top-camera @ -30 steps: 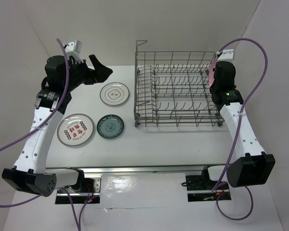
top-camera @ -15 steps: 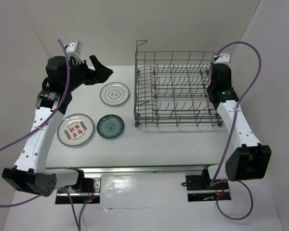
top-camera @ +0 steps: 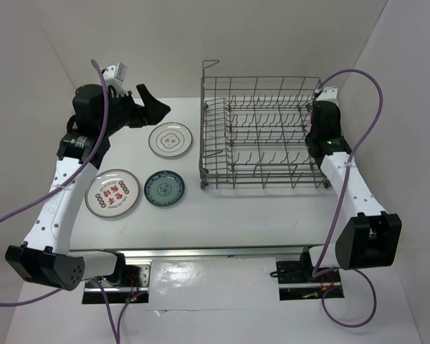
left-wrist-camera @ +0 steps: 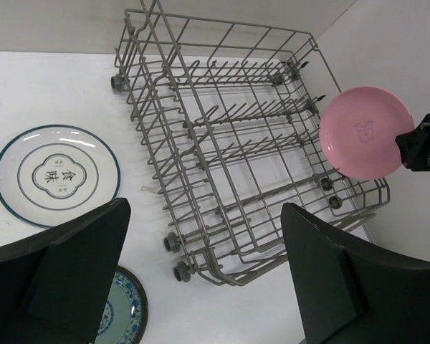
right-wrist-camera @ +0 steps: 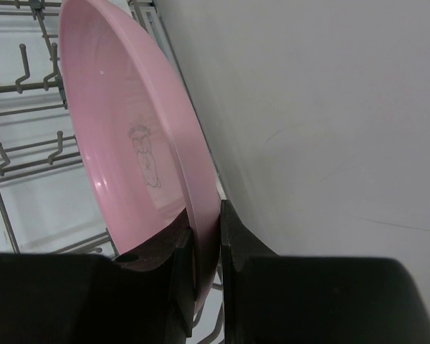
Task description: Load the plates into the dish rack
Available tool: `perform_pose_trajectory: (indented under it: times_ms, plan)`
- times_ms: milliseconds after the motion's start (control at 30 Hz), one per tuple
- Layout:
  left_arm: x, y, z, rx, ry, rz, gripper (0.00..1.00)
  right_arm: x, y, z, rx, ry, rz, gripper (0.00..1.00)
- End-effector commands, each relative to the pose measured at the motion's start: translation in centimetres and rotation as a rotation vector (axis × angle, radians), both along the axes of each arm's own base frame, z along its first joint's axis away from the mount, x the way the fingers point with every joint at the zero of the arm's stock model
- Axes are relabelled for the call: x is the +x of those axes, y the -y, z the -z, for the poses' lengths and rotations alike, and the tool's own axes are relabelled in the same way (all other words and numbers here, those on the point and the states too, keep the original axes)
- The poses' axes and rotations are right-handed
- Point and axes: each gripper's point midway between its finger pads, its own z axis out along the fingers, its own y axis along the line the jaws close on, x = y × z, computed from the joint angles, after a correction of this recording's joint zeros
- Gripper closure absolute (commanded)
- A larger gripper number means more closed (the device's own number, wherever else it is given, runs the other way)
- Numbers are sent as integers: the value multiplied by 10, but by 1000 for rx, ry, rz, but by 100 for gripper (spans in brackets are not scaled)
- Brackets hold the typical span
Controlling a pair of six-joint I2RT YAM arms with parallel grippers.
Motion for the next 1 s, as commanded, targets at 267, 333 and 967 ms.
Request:
perform_pose_trajectory:
  times_ms: [267,333,967]
  plan:
    - [-4,2,-20,-9,80,28,0,5,3,-8,23,100,34,100]
    - [-4,2,-20,-9,80,28,0,5,3,-5,23,98,34,100]
    - [-4,-2,-18,11,89,10,0,15,-2,25,34,47,56,86]
